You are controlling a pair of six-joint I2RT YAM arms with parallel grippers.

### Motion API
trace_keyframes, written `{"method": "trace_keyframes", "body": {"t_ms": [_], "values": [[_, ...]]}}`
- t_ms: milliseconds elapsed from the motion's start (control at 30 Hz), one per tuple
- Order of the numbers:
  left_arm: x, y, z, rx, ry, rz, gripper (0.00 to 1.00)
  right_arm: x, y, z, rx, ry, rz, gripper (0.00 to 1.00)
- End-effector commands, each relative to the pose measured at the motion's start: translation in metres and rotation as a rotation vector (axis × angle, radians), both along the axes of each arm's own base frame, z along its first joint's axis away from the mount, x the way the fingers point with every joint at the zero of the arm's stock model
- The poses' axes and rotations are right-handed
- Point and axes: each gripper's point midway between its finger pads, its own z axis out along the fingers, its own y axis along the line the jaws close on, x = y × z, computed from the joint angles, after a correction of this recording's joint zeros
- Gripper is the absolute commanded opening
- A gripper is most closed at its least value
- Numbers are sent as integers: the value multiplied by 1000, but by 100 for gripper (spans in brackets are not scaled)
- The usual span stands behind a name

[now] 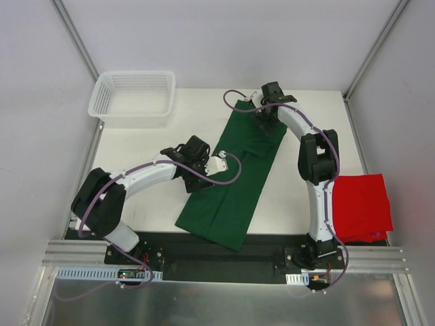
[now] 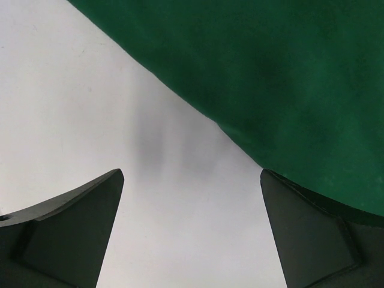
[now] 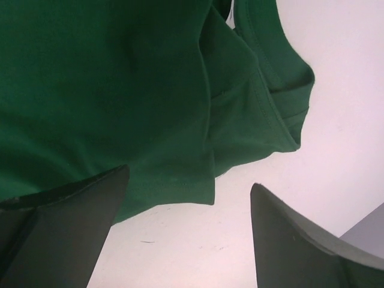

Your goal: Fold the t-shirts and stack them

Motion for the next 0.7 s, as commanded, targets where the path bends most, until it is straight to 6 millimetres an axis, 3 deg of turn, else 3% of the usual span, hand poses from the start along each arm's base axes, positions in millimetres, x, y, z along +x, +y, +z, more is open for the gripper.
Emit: {"method": "trace_keyframes", "body": {"t_ms": [0, 233, 433, 667], "values": [[17, -7, -6, 39, -42, -30, 99, 13, 11, 9, 26, -25, 4, 87], [10, -11, -37, 93, -2, -73, 99, 14, 10, -4, 14, -1, 16, 87], [7, -17, -48, 141, -13, -105, 99, 15, 7, -19, -21, 32, 36, 87], [-18, -19, -58, 206, -20, -182, 99, 24, 2, -29, -102, 20, 74, 88]]}}
